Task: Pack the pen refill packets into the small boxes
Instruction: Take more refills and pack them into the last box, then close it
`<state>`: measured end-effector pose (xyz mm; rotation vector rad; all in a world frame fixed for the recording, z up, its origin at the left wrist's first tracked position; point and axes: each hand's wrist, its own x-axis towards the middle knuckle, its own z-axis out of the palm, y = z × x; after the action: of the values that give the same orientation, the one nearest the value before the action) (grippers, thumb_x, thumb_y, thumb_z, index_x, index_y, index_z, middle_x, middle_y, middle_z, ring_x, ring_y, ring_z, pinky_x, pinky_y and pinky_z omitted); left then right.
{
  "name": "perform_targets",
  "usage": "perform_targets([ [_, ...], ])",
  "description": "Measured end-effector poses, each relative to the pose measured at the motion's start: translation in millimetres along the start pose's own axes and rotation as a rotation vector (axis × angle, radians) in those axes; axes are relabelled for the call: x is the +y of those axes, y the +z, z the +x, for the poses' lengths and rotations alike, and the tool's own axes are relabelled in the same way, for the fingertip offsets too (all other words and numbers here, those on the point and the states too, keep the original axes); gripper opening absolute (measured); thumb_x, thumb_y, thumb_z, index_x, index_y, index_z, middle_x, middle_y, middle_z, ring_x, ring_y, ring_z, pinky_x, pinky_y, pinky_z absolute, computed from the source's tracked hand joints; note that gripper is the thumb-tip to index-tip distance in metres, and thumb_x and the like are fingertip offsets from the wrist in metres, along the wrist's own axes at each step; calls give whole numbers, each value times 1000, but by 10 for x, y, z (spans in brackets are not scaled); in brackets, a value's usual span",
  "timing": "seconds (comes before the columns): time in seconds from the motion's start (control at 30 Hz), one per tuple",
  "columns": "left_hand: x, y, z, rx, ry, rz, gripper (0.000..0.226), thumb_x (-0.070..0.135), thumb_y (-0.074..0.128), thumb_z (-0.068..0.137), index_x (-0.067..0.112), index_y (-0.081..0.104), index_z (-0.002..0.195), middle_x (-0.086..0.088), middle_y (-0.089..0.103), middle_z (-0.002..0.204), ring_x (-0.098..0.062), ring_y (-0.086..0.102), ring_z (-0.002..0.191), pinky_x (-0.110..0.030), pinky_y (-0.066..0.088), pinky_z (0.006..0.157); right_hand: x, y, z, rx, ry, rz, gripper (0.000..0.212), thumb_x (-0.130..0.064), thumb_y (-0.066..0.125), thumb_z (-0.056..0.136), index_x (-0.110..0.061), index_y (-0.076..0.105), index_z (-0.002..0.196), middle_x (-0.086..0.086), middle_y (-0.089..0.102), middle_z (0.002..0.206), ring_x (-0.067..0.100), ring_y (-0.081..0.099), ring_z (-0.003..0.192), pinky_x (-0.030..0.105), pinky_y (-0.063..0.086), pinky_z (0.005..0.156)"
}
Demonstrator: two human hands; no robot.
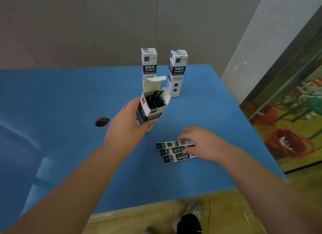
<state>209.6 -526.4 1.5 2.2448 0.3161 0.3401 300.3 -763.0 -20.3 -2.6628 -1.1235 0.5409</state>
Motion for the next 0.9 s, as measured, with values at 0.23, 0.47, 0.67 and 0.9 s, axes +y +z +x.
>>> perform_targets([
  [0.23, 1, -1, 12, -5, -4, 9, 51, 36, 76, 85, 48, 48, 126, 24, 60, 118, -3, 57, 112, -34, 52, 93, -45, 9, 23, 0, 22, -165, 20, -29, 59, 93, -26, 72, 108, -6, 61, 101, 18, 59, 102, 35, 51, 82],
  [0.47, -6, -13, 10, 5, -14, 23, 47, 35, 76, 87, 46, 50, 124, 25, 58, 115, -2, 56, 108, -27, 47, 85, -74, 52, 2, 81, 17, -276, 23, -20, 48, 93, -25, 69, 100, -5, 60, 100, 20, 58, 100, 32, 49, 73],
  [0.67, 8, -21, 1, -8, -6, 24, 48, 37, 75, 86, 46, 50, 126, 25, 59, 120, -1, 56, 110, -28, 50, 90, -50, 51, -145, 156, 5, -254, 25, -23, 47, 95, -26, 69, 107, -6, 61, 104, 17, 57, 105, 33, 50, 79],
  [0.9, 16, -12, -16, 5, -4, 23, 47, 36, 75, 86, 46, 50, 125, 25, 57, 115, -5, 57, 105, -28, 48, 87, -12, 198, -333, 86, 22, -243, 25, -22, 52, 91, -23, 64, 112, -8, 54, 109, 17, 53, 108, 33, 51, 86],
])
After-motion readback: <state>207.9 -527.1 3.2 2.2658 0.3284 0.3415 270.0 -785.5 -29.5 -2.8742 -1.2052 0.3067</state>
